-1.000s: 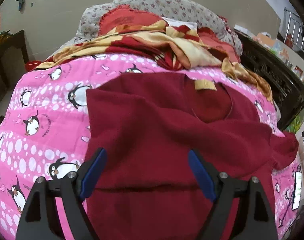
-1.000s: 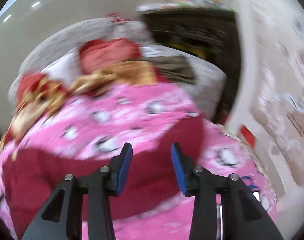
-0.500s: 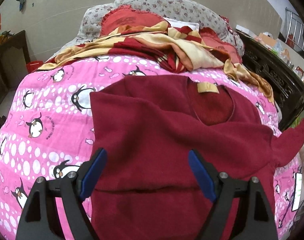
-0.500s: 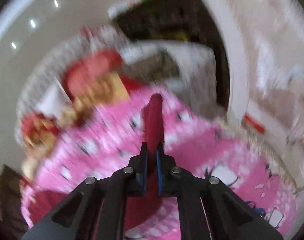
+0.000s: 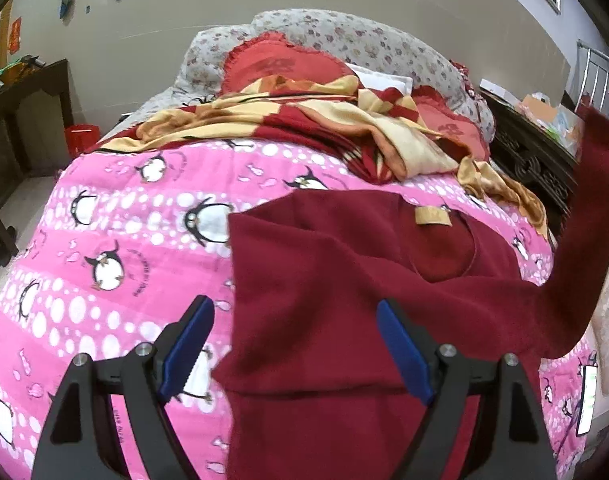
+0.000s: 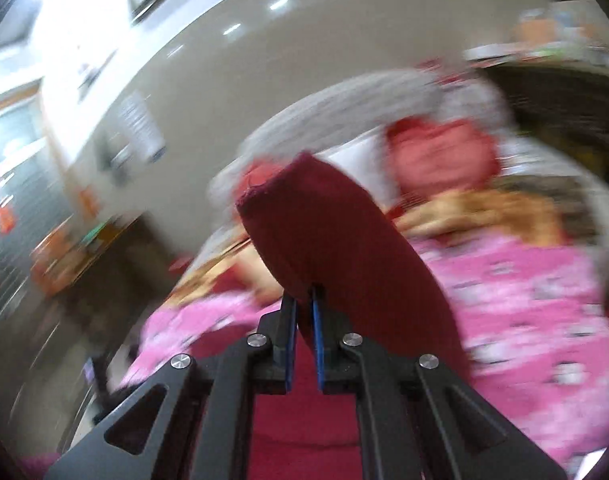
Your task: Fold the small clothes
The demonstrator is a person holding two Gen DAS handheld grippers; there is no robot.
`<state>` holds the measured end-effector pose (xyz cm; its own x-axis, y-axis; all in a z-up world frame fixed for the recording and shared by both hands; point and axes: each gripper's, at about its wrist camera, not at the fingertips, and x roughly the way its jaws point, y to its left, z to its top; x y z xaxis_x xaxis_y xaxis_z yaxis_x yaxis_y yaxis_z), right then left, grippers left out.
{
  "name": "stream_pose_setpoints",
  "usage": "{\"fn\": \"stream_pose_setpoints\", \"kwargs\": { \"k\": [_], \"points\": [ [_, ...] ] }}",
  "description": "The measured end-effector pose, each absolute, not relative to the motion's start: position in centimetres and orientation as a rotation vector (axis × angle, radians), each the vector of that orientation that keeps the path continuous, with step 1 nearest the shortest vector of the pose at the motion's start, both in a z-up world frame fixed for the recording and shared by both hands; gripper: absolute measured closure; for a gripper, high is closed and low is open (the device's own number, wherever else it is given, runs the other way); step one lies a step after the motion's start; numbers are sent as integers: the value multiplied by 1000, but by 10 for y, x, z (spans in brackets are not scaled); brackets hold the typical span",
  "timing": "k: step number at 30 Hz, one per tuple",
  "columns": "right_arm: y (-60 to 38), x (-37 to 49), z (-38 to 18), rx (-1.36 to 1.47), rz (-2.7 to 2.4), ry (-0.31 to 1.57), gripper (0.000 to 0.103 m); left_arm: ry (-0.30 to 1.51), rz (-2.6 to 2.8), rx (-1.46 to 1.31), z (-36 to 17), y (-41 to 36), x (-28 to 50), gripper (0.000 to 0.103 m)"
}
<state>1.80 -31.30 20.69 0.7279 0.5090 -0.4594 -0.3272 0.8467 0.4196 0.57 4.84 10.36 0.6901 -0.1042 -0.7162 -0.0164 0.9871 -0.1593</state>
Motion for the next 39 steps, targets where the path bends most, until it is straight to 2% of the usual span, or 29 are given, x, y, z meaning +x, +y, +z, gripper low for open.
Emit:
{"fn": "stream_pose_setpoints", "kwargs": {
  "k": [4,6,8,9,13,19,21,22,23,25,28,32,39],
  "points": [
    [-206,38,145,240,614,710,91,819,-42,-188,100,58,4,16],
    [-168,53,102,198,646,855,85,832,-52,-201,98,60,4,16],
    [-153,60,69,150,633,985,84,840,-78,-216,97,60,3,16],
    [-156,55,66,148,626,981,84,836,-98,-221,97,59,3,16],
    [-202,25,90,137,593,881,72,820,-141,-212,95,46,8,15],
    [-283,-8,104,190,431,838,71,920,-193,-241,62,11,40,16],
    [-305,-17,102,224,385,841,71,963,-208,-247,50,-1,54,39],
    [-315,-18,101,244,354,844,71,981,-220,-242,47,-5,57,68],
    [-324,-20,101,258,332,846,71,1015,-235,-220,45,-12,61,83],
    [-339,-20,102,273,291,841,71,1002,-241,-197,54,-18,60,91],
    [-350,-14,107,260,227,814,71,892,-291,-179,92,-9,50,91],
    [-356,-3,106,248,189,807,71,837,-244,-135,111,13,44,91],
    [-345,26,77,168,84,872,71,945,-148,-151,60,37,50,90]
  ]
}}
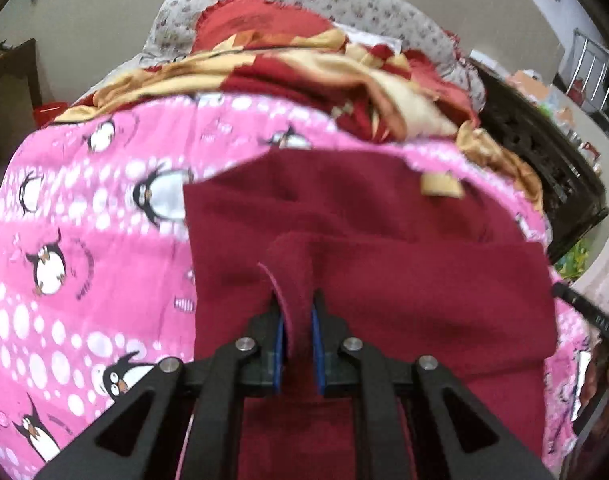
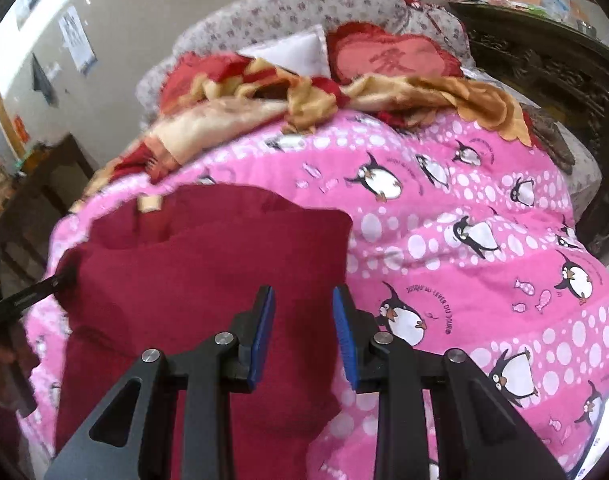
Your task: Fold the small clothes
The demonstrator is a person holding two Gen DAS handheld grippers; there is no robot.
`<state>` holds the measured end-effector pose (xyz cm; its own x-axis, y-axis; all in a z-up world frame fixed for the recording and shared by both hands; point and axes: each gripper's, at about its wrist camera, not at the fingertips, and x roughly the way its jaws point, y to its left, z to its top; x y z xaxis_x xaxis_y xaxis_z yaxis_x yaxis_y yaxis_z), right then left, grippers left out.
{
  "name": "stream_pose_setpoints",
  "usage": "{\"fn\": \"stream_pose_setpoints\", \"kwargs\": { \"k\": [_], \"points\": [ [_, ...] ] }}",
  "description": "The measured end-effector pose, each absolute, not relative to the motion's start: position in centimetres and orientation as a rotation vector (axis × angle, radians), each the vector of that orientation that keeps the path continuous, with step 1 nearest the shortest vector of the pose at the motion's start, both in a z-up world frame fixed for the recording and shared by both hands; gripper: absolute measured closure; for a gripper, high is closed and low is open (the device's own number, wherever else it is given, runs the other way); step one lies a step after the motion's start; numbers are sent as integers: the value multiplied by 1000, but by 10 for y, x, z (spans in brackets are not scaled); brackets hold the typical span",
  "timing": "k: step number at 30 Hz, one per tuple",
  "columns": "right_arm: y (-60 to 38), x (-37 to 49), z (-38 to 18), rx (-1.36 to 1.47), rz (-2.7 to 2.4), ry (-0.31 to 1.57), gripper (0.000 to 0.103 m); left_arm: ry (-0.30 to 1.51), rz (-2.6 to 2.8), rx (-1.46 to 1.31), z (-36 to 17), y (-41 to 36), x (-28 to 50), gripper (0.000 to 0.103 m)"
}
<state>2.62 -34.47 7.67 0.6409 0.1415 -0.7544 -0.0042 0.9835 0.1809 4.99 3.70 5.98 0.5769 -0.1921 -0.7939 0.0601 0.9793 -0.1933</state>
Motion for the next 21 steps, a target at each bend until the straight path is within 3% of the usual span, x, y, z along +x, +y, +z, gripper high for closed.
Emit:
{"fn": "stream_pose_setpoints", "kwargs": {
  "k": [6,9,12,14,17,21],
  "points": [
    [-345,51,55,214,98,954,68,962,-133,-184,53,38,49,84],
    [-352,56,54,228,58,938,69,961,-121,-187,58,41,48,76],
    [-359,45,67,267,35,918,69,941,-85,-173,67,47,41,54],
    [-355,28,82,276,81,875,69,890,-64,-156,74,49,34,31],
    [-333,11,91,221,202,878,69,845,-25,-112,73,49,29,27],
    [-312,10,69,60,190,938,70,946,1,-77,43,44,43,27]
  ]
}}
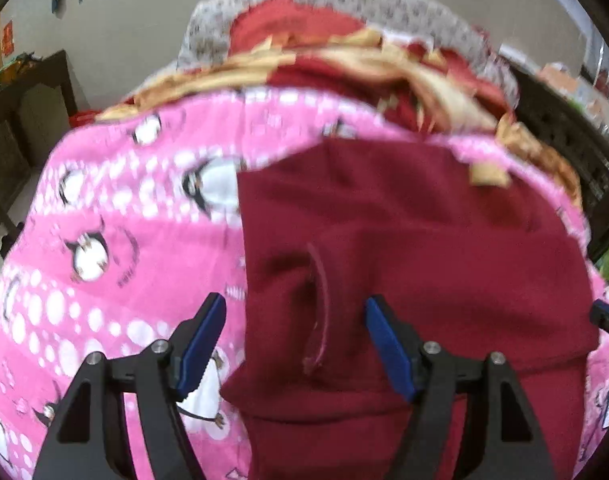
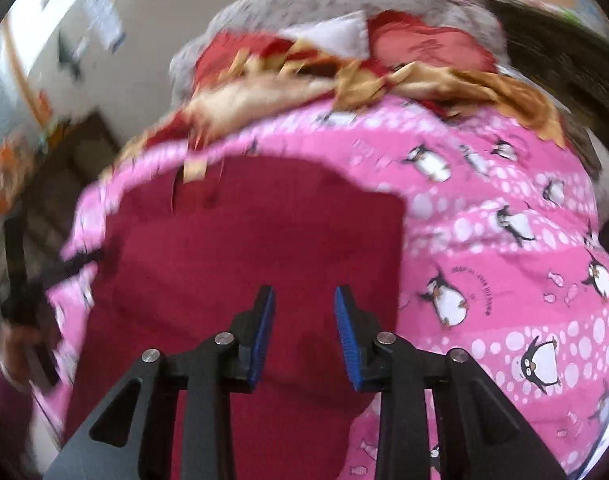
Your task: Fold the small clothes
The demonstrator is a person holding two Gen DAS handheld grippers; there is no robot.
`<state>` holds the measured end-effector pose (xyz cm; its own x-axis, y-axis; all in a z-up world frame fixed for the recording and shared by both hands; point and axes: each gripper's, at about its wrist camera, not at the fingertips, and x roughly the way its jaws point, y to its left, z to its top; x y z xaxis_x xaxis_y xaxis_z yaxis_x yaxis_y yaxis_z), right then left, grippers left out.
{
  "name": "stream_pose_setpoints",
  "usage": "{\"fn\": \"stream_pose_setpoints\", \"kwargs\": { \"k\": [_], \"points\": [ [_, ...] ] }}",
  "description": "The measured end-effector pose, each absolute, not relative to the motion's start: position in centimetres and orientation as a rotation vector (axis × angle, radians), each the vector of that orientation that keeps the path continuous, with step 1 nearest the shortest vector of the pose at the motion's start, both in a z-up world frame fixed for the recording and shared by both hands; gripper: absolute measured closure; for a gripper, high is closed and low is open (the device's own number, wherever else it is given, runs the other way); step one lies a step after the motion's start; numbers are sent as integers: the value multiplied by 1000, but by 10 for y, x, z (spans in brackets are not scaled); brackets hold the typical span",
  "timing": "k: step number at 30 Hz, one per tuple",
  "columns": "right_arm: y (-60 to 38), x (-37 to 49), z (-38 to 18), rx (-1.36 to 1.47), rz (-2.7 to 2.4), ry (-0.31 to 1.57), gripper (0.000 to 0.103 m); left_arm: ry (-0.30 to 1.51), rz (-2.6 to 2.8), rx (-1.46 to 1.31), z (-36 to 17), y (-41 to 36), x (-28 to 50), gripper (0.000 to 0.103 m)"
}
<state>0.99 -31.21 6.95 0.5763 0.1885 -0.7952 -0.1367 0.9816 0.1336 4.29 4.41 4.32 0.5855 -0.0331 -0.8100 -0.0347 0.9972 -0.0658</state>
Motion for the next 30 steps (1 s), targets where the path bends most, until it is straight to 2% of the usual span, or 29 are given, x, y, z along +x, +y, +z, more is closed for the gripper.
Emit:
{"fn": "stream_pose_setpoints", "kwargs": {
  "k": [3,10,16,25,30],
  "points": [
    [-327,17,60,99,118,969,73,960,4,-89,35,47,43,27],
    [-324,-12,94,81,178,867,73,940,20,-84,47,50,31,27],
    [-313,5,43,51,163,1003,73,923,16,-86,61,49,14,27],
    [-322,-28,81,99,154,918,73,886,11,-73,80,48,-8,27],
    [-320,-46,79,73,152,924,73,895,10,-82,80,46,-21,27]
  ]
}}
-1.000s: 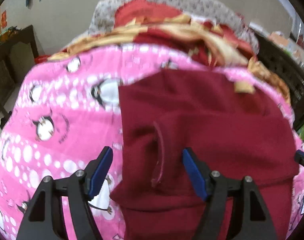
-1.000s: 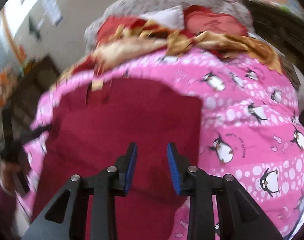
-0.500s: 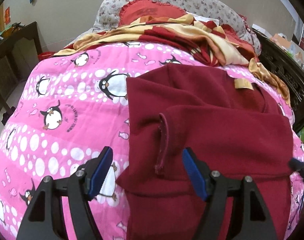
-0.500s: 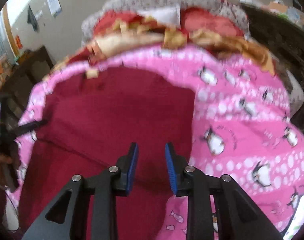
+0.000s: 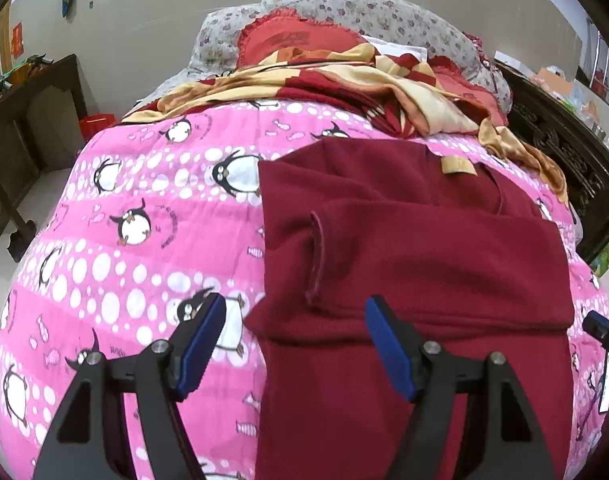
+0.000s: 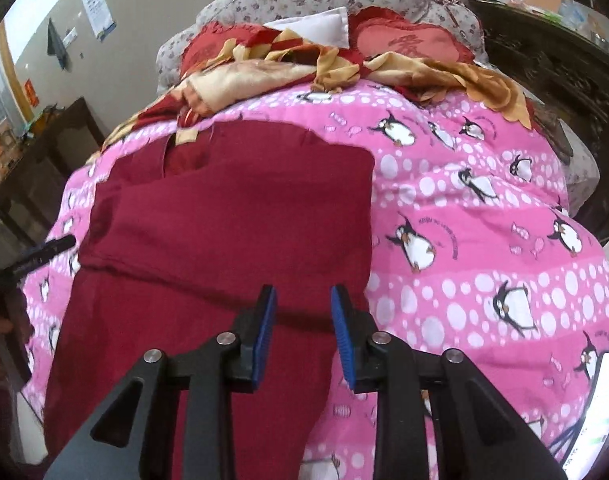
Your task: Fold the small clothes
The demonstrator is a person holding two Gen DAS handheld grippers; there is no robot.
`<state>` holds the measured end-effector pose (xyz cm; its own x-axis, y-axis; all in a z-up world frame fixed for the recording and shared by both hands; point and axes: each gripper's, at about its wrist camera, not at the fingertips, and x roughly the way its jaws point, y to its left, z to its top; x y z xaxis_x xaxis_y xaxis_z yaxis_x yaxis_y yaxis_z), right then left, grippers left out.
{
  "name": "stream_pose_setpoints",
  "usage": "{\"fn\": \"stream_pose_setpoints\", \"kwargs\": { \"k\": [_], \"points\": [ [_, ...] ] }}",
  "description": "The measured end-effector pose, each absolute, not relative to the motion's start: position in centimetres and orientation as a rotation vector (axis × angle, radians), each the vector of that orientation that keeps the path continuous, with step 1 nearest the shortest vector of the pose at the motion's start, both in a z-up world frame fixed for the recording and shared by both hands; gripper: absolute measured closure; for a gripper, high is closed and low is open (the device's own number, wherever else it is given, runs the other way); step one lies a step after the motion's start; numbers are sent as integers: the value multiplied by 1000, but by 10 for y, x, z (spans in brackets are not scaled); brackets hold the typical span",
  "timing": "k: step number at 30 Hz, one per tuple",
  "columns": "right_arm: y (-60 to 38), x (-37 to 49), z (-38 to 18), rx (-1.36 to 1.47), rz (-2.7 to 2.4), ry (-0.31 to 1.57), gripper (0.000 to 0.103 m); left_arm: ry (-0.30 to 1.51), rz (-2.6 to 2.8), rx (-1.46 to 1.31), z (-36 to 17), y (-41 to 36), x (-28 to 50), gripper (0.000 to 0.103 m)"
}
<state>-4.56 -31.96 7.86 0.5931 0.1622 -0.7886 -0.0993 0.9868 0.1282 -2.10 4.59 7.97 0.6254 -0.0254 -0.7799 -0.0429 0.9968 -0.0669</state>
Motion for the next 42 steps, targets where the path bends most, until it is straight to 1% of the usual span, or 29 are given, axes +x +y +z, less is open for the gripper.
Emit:
{"fn": "stream_pose_setpoints", "kwargs": {
  "k": [5,12,23,42],
  "points": [
    [-318,-57,70,123,161,937,73,900,7,-69,78,40,-37,27],
    [-309,-74,72,104,196,928,72,917,9,-60,71,37,-55,27],
    [-311,-92,64,121,194,949,68,917,2,-76,70,45,-82,27],
    [-315,-93,57,127,162,968,68,959,-11,-119,58,59,-99,27]
  ]
}}
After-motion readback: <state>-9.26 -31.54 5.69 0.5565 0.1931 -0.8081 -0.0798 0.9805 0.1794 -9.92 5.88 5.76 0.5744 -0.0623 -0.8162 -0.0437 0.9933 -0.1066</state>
